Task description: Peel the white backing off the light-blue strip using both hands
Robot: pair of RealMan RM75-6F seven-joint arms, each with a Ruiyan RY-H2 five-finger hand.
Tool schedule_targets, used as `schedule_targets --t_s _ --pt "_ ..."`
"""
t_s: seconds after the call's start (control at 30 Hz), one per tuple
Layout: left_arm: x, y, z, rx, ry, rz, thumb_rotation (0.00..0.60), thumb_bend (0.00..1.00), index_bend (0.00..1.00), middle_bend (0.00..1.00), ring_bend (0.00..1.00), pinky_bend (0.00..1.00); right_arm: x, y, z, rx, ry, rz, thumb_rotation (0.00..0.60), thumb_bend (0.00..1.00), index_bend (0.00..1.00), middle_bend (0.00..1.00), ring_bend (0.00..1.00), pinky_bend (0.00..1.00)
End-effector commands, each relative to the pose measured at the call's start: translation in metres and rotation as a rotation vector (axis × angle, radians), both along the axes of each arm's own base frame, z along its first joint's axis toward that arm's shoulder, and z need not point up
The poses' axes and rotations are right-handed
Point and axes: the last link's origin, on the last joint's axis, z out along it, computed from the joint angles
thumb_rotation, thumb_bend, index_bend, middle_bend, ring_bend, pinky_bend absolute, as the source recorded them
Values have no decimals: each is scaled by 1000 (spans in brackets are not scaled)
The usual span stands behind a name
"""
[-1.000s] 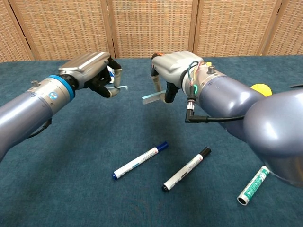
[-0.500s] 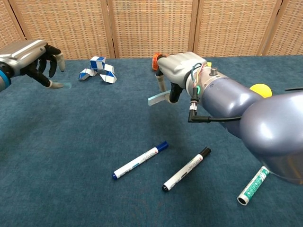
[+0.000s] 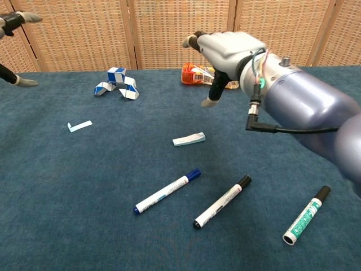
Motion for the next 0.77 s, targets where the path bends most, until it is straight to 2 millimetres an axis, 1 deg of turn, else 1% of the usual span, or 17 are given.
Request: schedule_targets --t_s 0.03,0.07,0.17,0.2,0.27,0.3,0.37,0.4,0.43,0.47,0.57,0.67,0.77 --pt "-14 -27 22 33 67 -30 600 0 0 0 0 97 -29 8 31 -64 -14 74 600 0 0 0 0 0" --pt "-18 -37 28 45 56 -32 600 0 0 0 0 90 -39 10 39 -81 -5 103 600 0 0 0 0 0" --pt "-29 -56 39 63 6 -15 600 0 0 0 0 55 -62 11 55 -123 22 172 600 0 0 0 0 0" --pt "-36 -68 45 66 -25 8 600 0 0 0 0 39 -75 12 64 -143 33 200 600 0 0 0 0 0" --pt "-45 -82 50 64 -57 42 600 0 0 0 0 24 -93 13 75 -173 38 223 600 0 0 0 0 0" --pt "-50 -92 53 60 -75 65 600 0 0 0 0 12 -106 15 82 -187 43 228 600 0 0 0 0 0" --pt "-55 -104 56 55 -96 88 600 0 0 0 0 2 -123 18 89 -203 49 220 600 0 0 0 0 0" --pt "-58 -114 58 53 -114 102 600 0 0 0 0 0 -136 23 93 -213 48 194 600 0 0 0 0 0" --pt "-60 -120 59 54 -129 111 600 0 0 0 0 0 -145 27 95 -215 48 173 600 0 0 0 0 0" --pt "-63 -131 61 57 -158 123 600 0 0 0 0 0 -158 35 98 -215 46 134 600 0 0 0 0 0" --pt "-63 -155 60 36 -248 129 600 0 0 0 0 0 -184 58 106 -235 72 33 600 0 0 0 0 0" --pt "-60 -180 59 17 -304 129 600 0 0 0 0 0 -201 82 115 -253 23 -45 600 0 0 0 0 0" --pt "-59 -195 59 44 -327 150 600 0 0 0 0 0 -211 98 120 -252 -37 -74 600 0 0 0 0 0"
